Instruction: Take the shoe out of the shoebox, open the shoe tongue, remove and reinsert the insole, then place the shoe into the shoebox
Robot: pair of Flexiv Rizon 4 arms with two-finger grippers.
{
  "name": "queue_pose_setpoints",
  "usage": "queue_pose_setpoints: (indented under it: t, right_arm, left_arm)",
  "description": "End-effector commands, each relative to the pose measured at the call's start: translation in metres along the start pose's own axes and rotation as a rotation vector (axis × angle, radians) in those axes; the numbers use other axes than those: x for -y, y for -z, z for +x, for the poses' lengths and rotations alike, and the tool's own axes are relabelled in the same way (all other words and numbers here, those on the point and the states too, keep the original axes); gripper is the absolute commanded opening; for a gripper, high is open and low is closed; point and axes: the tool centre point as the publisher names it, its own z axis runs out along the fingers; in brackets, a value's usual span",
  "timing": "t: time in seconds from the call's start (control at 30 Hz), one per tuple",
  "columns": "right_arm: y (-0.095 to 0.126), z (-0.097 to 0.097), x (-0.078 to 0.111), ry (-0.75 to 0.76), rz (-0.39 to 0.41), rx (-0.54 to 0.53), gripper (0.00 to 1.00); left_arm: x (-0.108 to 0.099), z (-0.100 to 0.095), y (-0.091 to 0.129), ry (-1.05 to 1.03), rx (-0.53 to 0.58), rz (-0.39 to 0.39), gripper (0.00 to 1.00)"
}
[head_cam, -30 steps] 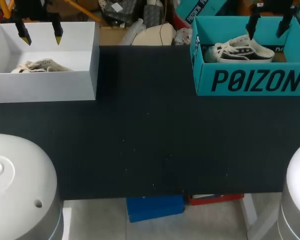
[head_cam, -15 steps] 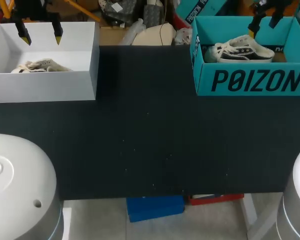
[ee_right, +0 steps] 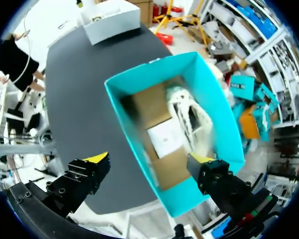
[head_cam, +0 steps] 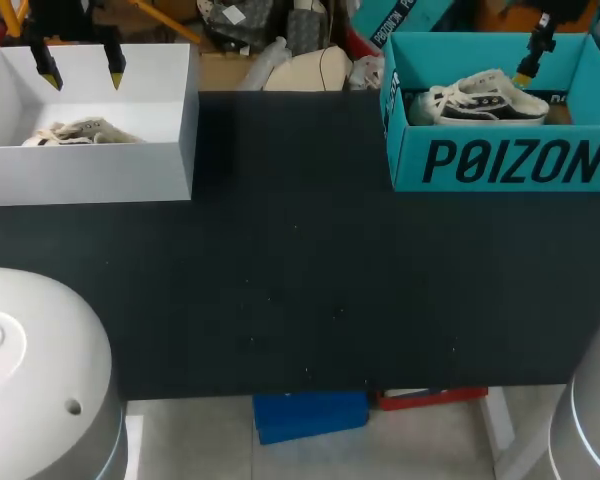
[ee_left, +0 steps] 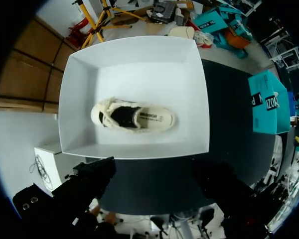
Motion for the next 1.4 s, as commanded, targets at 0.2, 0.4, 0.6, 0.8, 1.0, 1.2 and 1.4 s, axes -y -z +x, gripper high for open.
queue_pose_setpoints:
  t: [0.2, 0.4, 0.6, 0.8, 1.0, 1.2, 1.4]
  right_arm:
    - [-0.051, -0.045, -0.022, 0.621, 0.219, -0.102, 0.65]
    - [-0.080, -0.059, -0.019, 0.616, 0.239, -0.120, 0.43]
    - [-0.112, -0.072, -0.018, 0.610, 0.251, -0.124, 0.41]
    - [-0.129, -0.091, -0.010, 0.560, 0.280, -0.106, 0.41]
    - [-0.139, -0.105, -0.008, 0.487, 0.279, -0.092, 0.40]
    - [-0.153, -0.112, -0.009, 0.440, 0.269, -0.073, 0.37]
    - [-0.167, -0.113, -0.013, 0.413, 0.247, -0.078, 0.31]
  left_arm:
    - [0.000, 0.000, 0.000, 0.002, 0.003, -0.001, 1.00]
    - [0.000, 0.000, 0.000, 0.002, 0.003, -0.001, 1.00]
    - [0.000, 0.000, 0.000, 0.002, 0.003, -0.001, 1.00]
    - [0.000, 0.000, 0.000, 0.002, 0.003, -0.001, 1.00]
    - [0.000, 0.000, 0.000, 0.002, 0.003, -0.001, 1.00]
    - [0.000, 0.000, 0.000, 0.002, 0.003, -0.001, 1.00]
    - [0.000, 0.000, 0.000, 0.002, 0.003, -0.001, 1.00]
